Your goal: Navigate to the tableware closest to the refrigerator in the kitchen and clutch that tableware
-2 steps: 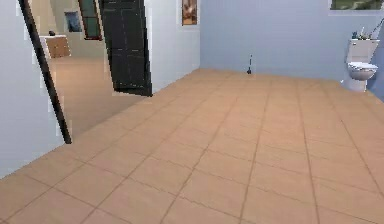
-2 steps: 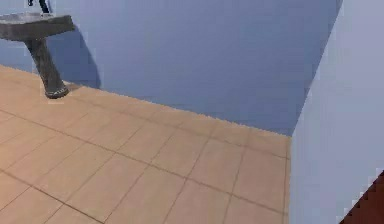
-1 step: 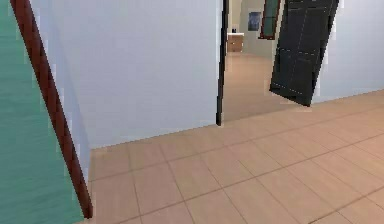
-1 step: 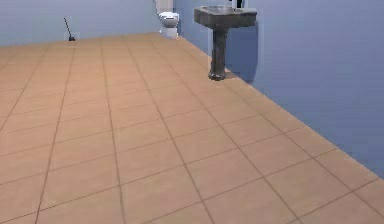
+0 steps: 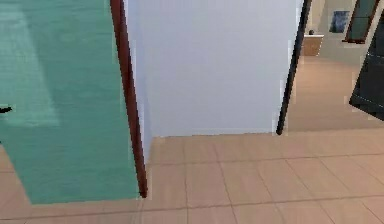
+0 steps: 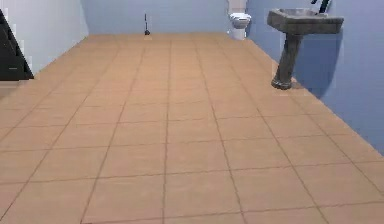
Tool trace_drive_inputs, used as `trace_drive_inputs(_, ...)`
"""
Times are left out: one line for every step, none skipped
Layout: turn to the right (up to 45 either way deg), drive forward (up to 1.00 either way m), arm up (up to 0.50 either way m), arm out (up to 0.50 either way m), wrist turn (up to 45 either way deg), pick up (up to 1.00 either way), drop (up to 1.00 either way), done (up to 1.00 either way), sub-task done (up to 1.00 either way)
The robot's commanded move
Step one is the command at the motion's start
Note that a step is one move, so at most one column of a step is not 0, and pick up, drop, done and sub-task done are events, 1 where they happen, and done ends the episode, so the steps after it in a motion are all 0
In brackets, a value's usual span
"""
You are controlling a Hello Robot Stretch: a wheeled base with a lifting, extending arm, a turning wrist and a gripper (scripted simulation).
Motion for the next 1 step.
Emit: trace_drive_inputs(0.0, 0.05, 0.00, 0.00, 0.0, 0.00, 0.00, 0.00, 0.00)
